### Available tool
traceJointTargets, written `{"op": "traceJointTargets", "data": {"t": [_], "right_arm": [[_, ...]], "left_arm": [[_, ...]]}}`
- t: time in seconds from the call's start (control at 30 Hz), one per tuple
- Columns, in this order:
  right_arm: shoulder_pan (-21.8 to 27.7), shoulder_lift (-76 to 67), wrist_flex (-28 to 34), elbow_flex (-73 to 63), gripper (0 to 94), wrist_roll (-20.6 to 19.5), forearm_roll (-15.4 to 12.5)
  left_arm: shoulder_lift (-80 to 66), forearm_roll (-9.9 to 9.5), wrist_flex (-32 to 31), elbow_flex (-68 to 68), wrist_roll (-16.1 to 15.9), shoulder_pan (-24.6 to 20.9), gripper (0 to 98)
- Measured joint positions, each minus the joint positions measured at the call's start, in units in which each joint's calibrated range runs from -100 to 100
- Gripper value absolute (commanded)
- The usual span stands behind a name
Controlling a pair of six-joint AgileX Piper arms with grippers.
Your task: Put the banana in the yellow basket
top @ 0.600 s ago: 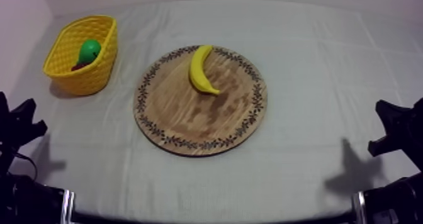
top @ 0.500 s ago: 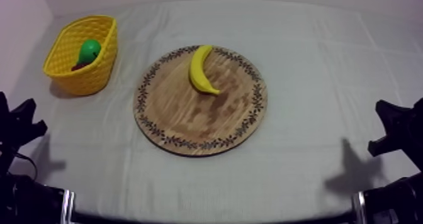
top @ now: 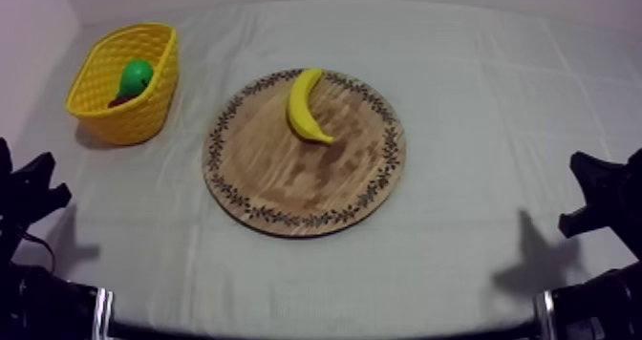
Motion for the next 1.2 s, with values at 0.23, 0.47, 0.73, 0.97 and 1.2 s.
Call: {"op": "traceJointTargets", "data": {"t": [0.23,0.47,0.73,0.97,1.2], "right_arm": [[0.0,0.0,0.0,0.0,0.3,0.0,0.0],[0.0,0.0,0.0,0.0,0.3,0.0,0.0],[0.0,0.0,0.0,0.0,0.3,0.0,0.0],[0.0,0.0,0.0,0.0,0.3,0.0,0.0],[0.0,0.0,0.0,0.0,0.3,0.0,0.0]], "left_arm": [[0.0,0.00,0.1,-0.1,0.4,0.0,0.0],[5.5,-3.21,-4.9,-2.1,2.7,0.0,0.0],[17.9,-4.93,-7.4,-14.4,5.5,1.1,0.0],[32.1,-6.51,-4.7,-30.1,6.2,3.6,0.0],[46.1,-5.92,1.3,-46.2,5.4,4.7,0.0]]}}
